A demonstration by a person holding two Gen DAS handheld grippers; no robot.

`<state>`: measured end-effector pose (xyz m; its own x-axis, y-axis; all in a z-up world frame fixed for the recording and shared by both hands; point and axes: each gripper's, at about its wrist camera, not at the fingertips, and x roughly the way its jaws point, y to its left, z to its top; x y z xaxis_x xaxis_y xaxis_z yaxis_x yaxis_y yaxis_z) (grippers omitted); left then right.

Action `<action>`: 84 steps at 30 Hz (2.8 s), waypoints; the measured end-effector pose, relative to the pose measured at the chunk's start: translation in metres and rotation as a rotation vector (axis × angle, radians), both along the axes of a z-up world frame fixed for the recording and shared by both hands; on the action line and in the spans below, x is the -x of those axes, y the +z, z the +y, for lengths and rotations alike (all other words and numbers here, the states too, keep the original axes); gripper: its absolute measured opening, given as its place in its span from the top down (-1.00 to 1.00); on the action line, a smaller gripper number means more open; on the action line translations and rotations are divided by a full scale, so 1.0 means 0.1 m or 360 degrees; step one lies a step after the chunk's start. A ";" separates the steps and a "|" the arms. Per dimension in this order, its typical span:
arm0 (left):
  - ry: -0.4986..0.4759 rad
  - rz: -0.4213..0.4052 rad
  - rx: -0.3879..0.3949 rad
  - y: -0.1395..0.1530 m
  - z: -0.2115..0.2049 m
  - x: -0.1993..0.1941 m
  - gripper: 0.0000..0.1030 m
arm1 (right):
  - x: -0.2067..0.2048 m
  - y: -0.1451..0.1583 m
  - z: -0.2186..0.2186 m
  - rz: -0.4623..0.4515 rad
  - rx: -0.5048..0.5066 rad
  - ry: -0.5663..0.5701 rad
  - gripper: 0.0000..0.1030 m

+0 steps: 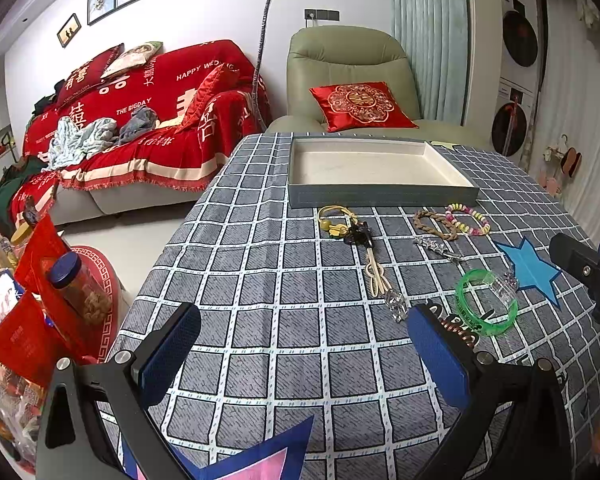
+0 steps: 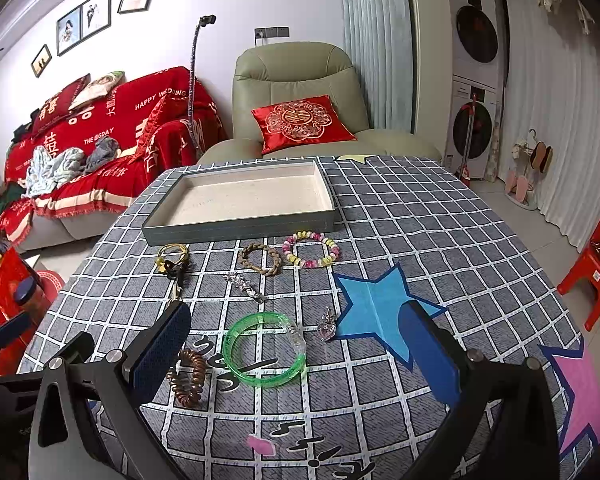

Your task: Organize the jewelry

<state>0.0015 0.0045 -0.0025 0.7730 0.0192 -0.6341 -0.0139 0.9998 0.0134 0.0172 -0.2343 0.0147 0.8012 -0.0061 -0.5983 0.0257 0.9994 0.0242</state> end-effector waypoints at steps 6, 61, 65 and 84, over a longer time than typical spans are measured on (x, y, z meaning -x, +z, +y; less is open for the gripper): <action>0.0001 0.0001 0.0000 0.00 0.00 0.00 -1.00 | 0.00 0.00 0.00 -0.0001 0.0002 0.0000 -1.00; -0.0082 0.0277 0.0127 -0.21 0.03 -0.43 -1.00 | -0.14 -0.27 -0.21 0.0191 -0.0039 -0.0076 -1.00; -0.0111 0.0350 0.0149 -0.26 0.00 -0.64 -1.00 | -0.21 -0.33 -0.27 0.0272 -0.0039 -0.0093 -1.00; -0.0235 0.0536 0.0173 -0.49 -0.27 -1.24 -1.00 | -0.55 -0.73 -0.22 0.0615 -0.0111 -0.0149 -0.80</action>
